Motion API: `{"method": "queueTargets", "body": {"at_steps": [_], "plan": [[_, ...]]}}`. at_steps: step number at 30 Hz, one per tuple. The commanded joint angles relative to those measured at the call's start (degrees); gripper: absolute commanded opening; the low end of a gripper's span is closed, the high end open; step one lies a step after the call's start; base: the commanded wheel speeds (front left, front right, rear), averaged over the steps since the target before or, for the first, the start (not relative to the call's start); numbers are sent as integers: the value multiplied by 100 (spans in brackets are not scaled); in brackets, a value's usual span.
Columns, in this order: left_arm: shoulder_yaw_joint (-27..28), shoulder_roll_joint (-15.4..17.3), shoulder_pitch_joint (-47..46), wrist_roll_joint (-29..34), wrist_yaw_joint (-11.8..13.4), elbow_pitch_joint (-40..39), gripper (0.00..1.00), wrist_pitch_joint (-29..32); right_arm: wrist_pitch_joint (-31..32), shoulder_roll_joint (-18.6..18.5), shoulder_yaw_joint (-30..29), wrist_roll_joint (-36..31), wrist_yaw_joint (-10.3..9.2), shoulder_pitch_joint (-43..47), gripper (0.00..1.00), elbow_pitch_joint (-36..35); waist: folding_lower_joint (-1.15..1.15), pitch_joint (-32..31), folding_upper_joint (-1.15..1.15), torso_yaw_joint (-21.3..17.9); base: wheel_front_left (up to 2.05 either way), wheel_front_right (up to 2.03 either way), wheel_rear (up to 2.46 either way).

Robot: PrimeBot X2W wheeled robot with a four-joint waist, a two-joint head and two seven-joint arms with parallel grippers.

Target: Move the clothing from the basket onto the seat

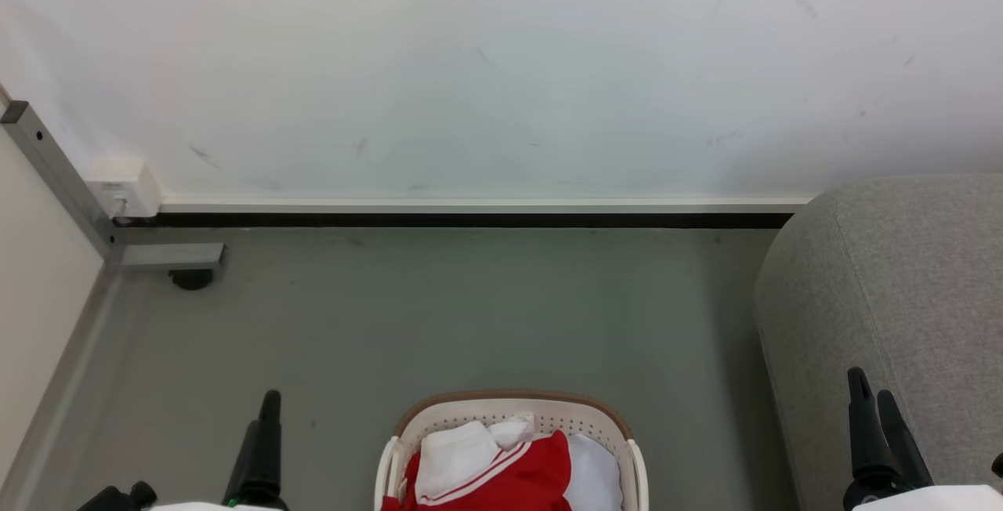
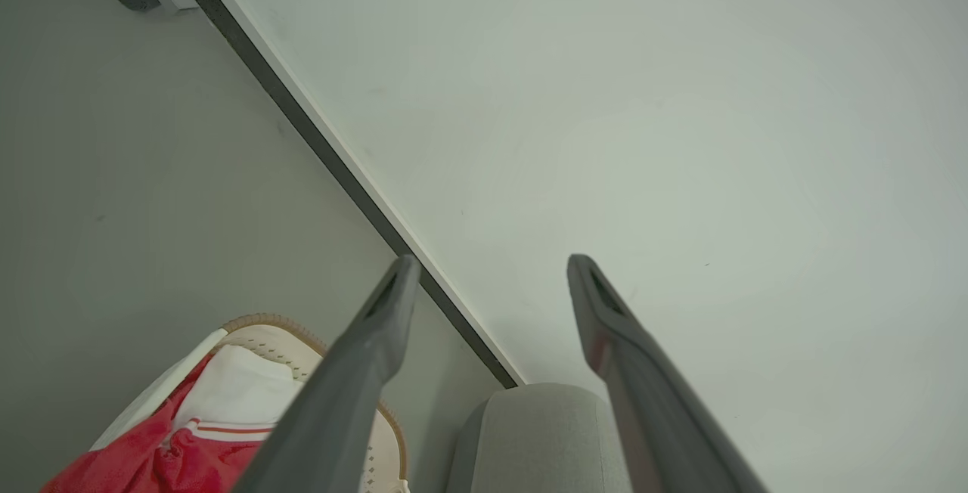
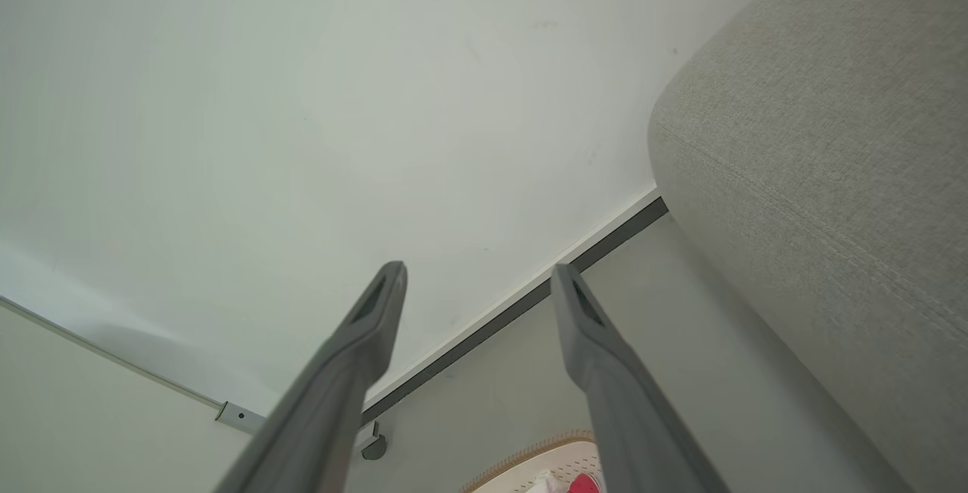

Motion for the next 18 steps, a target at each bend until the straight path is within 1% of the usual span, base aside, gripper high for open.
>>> {"method": "queueTargets", "body": {"at_steps": [1, 18], "plan": [[-15, 37, -9, 243, -25, -118, 100, -86, -80, -63, 23, -284, -4, -10, 100, -131, 0, 4, 0, 3, 0, 0, 0], [-98, 50, 86, 1228, -30, -257, 100, -399, -390, -79, 124, -1544, -6, 64, 100, -337, 0, 42, 0, 38, 0, 0, 0]]}}
